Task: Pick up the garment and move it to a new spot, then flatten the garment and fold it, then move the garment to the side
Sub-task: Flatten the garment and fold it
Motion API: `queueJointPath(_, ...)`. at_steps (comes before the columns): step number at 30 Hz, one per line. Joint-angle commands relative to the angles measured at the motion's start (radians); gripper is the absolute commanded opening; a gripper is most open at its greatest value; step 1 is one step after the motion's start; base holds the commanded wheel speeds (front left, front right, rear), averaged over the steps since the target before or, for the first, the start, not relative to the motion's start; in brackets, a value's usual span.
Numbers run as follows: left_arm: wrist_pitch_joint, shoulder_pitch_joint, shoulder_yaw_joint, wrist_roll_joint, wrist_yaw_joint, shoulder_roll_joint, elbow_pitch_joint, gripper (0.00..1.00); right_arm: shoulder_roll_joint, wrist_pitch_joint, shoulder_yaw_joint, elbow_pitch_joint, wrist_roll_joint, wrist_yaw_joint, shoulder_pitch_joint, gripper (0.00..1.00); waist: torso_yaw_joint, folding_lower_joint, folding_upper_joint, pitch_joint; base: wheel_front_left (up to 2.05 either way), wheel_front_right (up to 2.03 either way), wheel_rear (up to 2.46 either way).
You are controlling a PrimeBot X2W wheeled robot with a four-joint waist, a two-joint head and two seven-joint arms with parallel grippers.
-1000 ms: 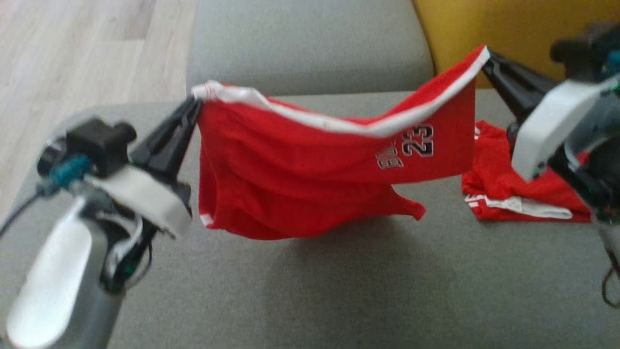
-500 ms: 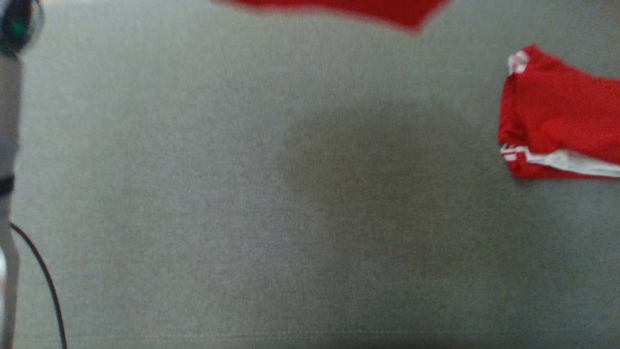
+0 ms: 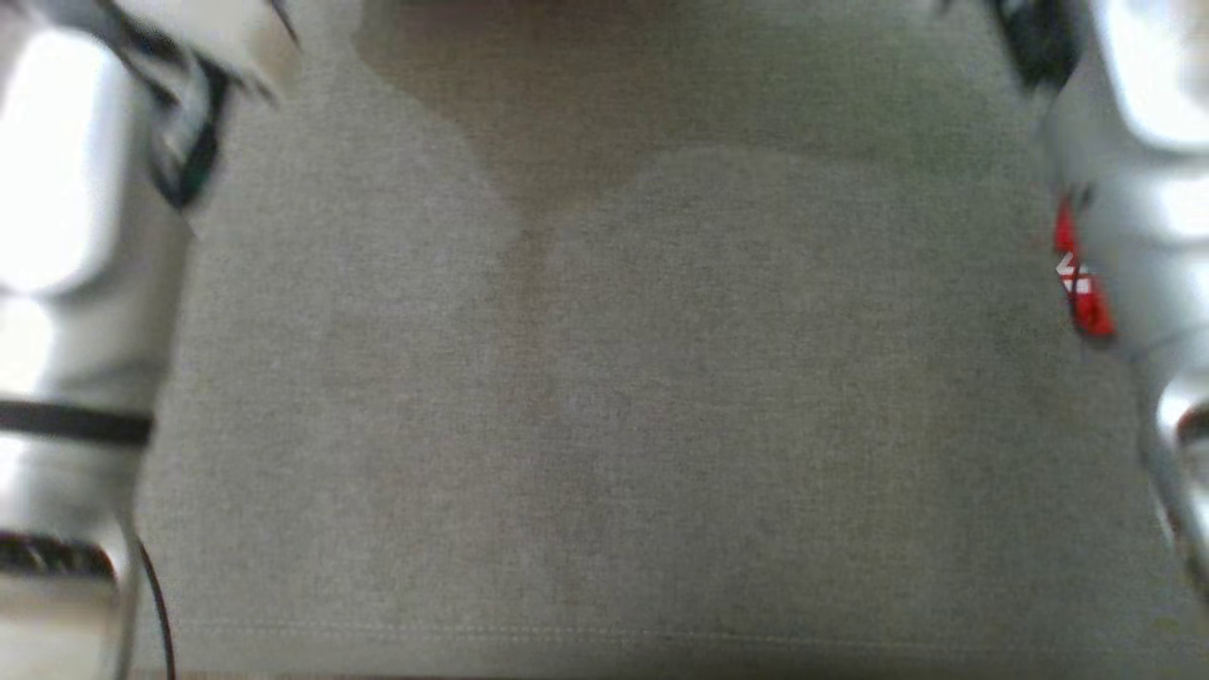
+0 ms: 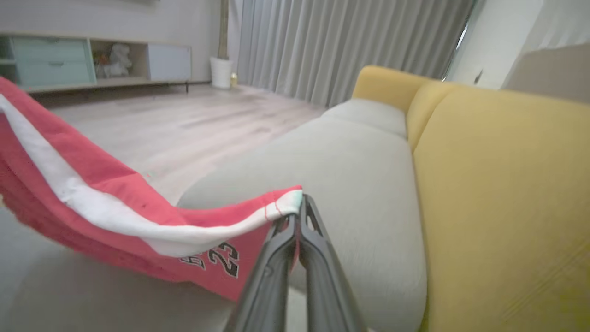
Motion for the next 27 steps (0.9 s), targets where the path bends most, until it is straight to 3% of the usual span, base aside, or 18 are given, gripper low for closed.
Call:
queueJointPath(1, -0.005, 0.013, 0.002, -0.003, 0.001, 0.043, -0.04, 0.0, 0.015, -0.017, 0.031, -0.013, 0.01, 0.002, 0.017, 0.0, 0.008, -0.0003, 0.0001, -0.013, 0.0, 0.0, 0.0)
queueJointPath(7, -0.005, 0.192, -0.09, -0.053, 0.001, 0.06, -0.065, 0.0, -0.037, 0.001, 0.277, 0.033, 0.118, 0.002, 0.168, 0.0, 0.016, -0.0003, 0.0001, -0.081, 0.0, 0.0, 0.0)
queueJointPath(15, -0.005, 0.384, -0.234, -0.101, 0.001, 0.117, -0.073, 0.0, -0.202, 0.227, 0.59, -0.07, 0.405, 0.002, 0.321, 0.0, 0.022, -0.0003, 0.0001, -0.191, 0.0, 0.0, 0.0)
queueJointPath(21, -0.005, 0.449, -0.324, -0.105, 0.001, 0.158, -0.074, 0.0, -0.343, 0.338, 0.737, -0.209, 0.581, 0.002, 0.357, 0.0, 0.025, -0.0003, 0.0001, -0.251, 0.0, 0.0, 0.0)
queueJointPath(27, -0.005, 0.516, -0.359, -0.111, 0.001, 0.186, -0.092, 0.0, -0.437, 0.368, 0.799, -0.296, 0.647, 0.002, 0.372, 0.0, 0.02, -0.0003, 0.0001, -0.299, 0.0, 0.0, 0.0)
